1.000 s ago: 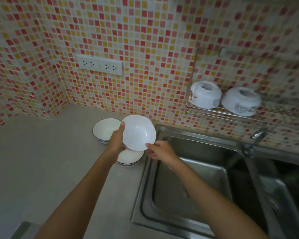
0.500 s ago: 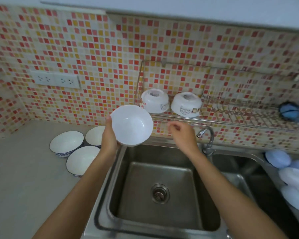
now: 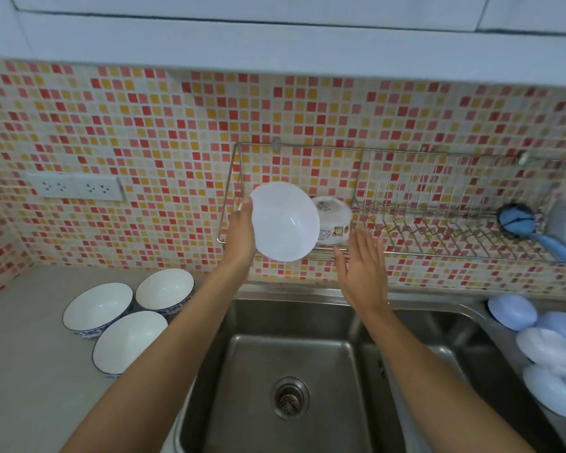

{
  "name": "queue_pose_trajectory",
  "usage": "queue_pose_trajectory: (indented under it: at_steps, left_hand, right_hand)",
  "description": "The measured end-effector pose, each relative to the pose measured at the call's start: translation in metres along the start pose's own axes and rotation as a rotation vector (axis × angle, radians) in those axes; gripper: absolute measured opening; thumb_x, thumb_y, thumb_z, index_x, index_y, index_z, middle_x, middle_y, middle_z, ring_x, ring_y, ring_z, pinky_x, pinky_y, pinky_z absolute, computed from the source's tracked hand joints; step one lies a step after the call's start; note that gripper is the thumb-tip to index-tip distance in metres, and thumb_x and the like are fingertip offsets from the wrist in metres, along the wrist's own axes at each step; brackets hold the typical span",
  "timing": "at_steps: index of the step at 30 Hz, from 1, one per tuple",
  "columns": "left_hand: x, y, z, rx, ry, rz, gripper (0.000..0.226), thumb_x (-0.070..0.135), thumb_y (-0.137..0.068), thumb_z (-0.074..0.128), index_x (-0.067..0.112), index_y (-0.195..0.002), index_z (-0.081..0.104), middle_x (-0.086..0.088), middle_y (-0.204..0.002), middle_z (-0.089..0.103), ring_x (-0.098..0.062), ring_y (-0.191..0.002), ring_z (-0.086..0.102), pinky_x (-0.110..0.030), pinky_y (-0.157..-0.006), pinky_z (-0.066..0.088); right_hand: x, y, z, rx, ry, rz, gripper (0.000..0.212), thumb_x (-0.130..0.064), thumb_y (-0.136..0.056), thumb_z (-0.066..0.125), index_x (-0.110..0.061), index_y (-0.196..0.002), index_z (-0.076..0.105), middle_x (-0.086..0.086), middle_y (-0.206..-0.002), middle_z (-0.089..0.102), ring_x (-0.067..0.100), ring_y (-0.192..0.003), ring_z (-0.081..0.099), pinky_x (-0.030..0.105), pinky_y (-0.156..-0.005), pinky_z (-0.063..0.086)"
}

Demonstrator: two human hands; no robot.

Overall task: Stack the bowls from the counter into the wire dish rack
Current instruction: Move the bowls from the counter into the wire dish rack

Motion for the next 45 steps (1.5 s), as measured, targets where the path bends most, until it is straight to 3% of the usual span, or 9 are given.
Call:
queue_pose_trajectory:
  at_steps: [6,12,16,21,24,28,32,37,45]
  left_hand:
    - [0.023,-0.024,0.051,-0.019,-0.214,0.144,0.058,0.056,-0.096,0.033,0.021,-0.141,0.032,-0.005,-0.138,0.045,-0.025,-0.119,0.047,-0.037,-0.086,0.040]
    - [0.022,-0.047,0.086,-0.074,-0.452,0.423,0.062,0.051,-0.094,0.046,0.022,-0.146,0.029,-0.006,-0.147,0.033,-0.021,-0.129,0.039,-0.027,-0.096,0.033]
    - [0.017,-0.056,0.092,-0.090,-0.543,0.642,0.055,0.046,-0.096,0.046,0.023,-0.144,0.032,-0.005,-0.141,0.039,-0.017,-0.125,0.042,-0.029,-0.099,0.037]
    - [0.016,-0.064,0.101,-0.091,-0.638,0.800,0.061,0.050,-0.092,0.048,0.025,-0.144,0.029,-0.008,-0.139,0.033,-0.017,-0.126,0.038,-0.021,-0.096,0.035]
    - [0.006,-0.072,0.101,-0.124,-0.831,0.923,0.066,0.055,-0.089,0.049,0.022,-0.143,0.032,-0.011,-0.137,0.035,-0.027,-0.127,0.037,-0.039,-0.102,0.042]
    - [-0.015,-0.081,0.099,-0.197,-1.075,1.053,0.068,0.053,-0.088,0.054,0.017,-0.143,0.038,-0.014,-0.137,0.043,-0.031,-0.129,0.035,-0.053,-0.115,0.021]
    - [-0.027,-0.091,0.097,-0.283,-1.184,1.021,0.077,0.051,-0.084,0.060,0.017,-0.147,0.031,-0.013,-0.145,0.037,-0.031,-0.136,0.027,-0.041,-0.118,0.005]
    - [-0.036,-0.094,0.103,-0.468,-1.222,0.847,0.089,0.044,-0.082,0.068,0.022,-0.152,0.017,-0.006,-0.155,0.023,-0.028,-0.141,0.021,-0.046,-0.110,0.034]
    - [-0.041,-0.098,0.102,-0.518,-1.142,0.861,0.070,0.049,-0.083,0.064,0.023,-0.143,0.041,-0.003,-0.148,0.039,-0.025,-0.134,0.036,-0.042,-0.108,0.039]
  right_hand:
    - [0.001,-0.008,0.003,0.158,0.021,-0.042,0.043,-0.030,-0.100,0.040,-0.002,-0.119,0.066,0.014,-0.121,0.067,0.026,-0.122,0.058,0.042,-0.117,0.026]
    - [0.003,-0.009,0.009,0.233,0.066,-0.098,0.037,-0.025,-0.099,0.043,-0.002,-0.112,0.070,0.014,-0.114,0.071,0.025,-0.114,0.064,0.039,-0.116,0.029]
    - [0.005,-0.007,0.017,0.369,0.030,-0.102,0.032,-0.022,-0.096,0.051,-0.002,-0.109,0.072,0.013,-0.111,0.072,0.026,-0.111,0.066,0.039,-0.113,0.032]
    - [0.005,-0.009,0.020,0.465,-0.017,-0.110,0.039,-0.024,-0.100,0.041,0.000,-0.111,0.070,0.015,-0.114,0.070,0.027,-0.114,0.064,0.046,-0.109,0.041]
    - [0.004,-0.005,0.023,0.423,-0.015,-0.113,0.042,-0.025,-0.101,0.037,0.000,-0.124,0.062,0.014,-0.128,0.063,0.027,-0.125,0.055,0.045,-0.115,0.032]
    - [0.005,0.003,0.028,0.325,0.055,-0.096,0.049,-0.029,-0.099,0.039,-0.004,-0.141,0.046,0.012,-0.146,0.048,0.026,-0.138,0.041,0.043,-0.120,0.019]
    - [0.005,0.003,0.027,0.320,0.062,-0.094,0.051,-0.031,-0.098,0.042,-0.004,-0.141,0.044,0.013,-0.146,0.047,0.026,-0.138,0.041,0.042,-0.120,0.019]
    - [0.002,0.003,0.024,0.358,0.024,-0.072,0.048,-0.030,-0.100,0.036,-0.001,-0.136,0.051,0.014,-0.140,0.054,0.027,-0.134,0.047,0.040,-0.120,0.020]
    - [0.000,0.003,0.022,0.420,-0.041,-0.066,0.041,-0.022,-0.097,0.046,0.000,-0.130,0.058,0.015,-0.134,0.059,0.027,-0.130,0.051,0.042,-0.118,0.024]
Point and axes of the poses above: each hand's wrist, its own y-axis away from the middle knuckle, its own z-axis out of the palm, x = y × z, the point moved 2 cm from there along -y, towards the middle knuckle
